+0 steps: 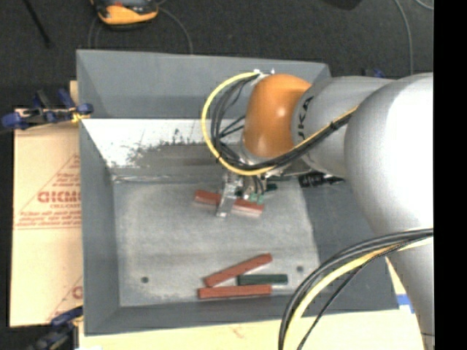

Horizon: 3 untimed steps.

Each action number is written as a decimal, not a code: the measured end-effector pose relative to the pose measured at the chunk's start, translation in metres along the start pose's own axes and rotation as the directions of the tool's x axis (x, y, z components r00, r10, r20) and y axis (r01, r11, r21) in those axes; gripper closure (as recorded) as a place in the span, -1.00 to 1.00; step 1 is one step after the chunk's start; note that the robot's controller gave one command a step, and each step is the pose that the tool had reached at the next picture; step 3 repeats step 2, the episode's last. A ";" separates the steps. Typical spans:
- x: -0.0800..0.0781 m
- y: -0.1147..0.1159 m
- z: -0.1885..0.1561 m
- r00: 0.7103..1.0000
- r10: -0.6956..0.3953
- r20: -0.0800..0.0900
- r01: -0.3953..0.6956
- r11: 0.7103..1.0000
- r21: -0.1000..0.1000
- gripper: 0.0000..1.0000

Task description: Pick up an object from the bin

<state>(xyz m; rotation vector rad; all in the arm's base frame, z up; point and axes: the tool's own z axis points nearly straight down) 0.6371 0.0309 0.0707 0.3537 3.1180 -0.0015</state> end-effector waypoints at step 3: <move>0.009 -0.005 -0.137 1.000 0.003 0.001 -0.003 1.000 -0.002 1.00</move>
Offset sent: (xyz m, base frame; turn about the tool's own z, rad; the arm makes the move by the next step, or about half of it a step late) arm -0.0118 -0.0014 0.1358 0.0031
